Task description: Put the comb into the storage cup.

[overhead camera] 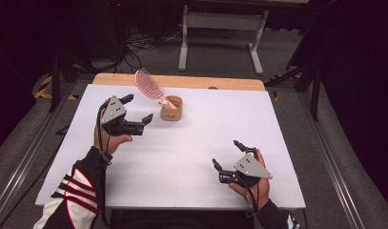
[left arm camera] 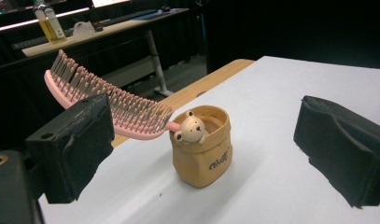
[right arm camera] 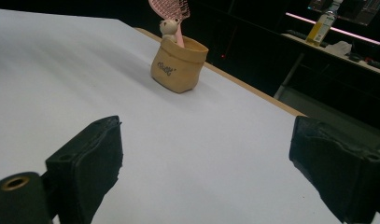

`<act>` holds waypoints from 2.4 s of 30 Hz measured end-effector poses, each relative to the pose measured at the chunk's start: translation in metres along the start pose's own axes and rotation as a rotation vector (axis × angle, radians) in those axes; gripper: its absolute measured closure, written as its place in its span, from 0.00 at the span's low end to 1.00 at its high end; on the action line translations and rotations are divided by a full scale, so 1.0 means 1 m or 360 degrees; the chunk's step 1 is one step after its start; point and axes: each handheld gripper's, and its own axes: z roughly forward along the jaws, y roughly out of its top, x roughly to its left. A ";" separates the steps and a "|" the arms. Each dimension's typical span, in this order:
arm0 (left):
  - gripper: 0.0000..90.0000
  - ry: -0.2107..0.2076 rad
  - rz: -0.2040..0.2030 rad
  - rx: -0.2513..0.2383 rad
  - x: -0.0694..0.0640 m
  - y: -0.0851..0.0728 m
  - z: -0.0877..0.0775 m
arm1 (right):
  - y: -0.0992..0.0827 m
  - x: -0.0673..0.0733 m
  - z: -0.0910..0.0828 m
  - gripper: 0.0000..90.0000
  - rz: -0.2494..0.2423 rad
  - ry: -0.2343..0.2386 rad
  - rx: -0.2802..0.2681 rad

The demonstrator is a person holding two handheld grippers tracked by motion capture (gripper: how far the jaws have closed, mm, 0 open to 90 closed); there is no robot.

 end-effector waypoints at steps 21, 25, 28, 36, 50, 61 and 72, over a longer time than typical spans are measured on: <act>0.06 -0.0042 0.0056 0.0010 -0.014 -0.009 -0.015 | 0.001 0.000 -0.002 0.11 -0.0009 -0.0001 -0.0009; 0.06 -0.0072 0.0083 0.0018 -0.019 -0.007 -0.016 | 0.001 0.000 -0.002 0.11 -0.0013 -0.0002 -0.0008; 0.06 -0.0084 0.0103 0.0017 -0.024 -0.006 -0.018 | 0.001 0.000 -0.003 0.11 -0.0016 0.0004 -0.0012; 0.06 -0.0101 0.0158 0.0015 -0.035 -0.007 -0.022 | 0.002 0.000 -0.004 0.11 -0.0016 0.0004 -0.0020; 0.07 -0.0138 0.0213 0.0036 -0.051 -0.009 -0.026 | 0.003 0.000 -0.004 0.10 -0.0015 0.0022 -0.0014; 0.07 -0.0168 0.0254 0.0027 -0.064 -0.012 -0.032 | 0.003 0.000 -0.005 0.10 -0.0018 0.0022 -0.0025; 0.07 -0.0185 0.0264 0.0034 -0.072 -0.017 -0.041 | 0.003 0.000 -0.006 0.10 -0.0020 0.0022 -0.0034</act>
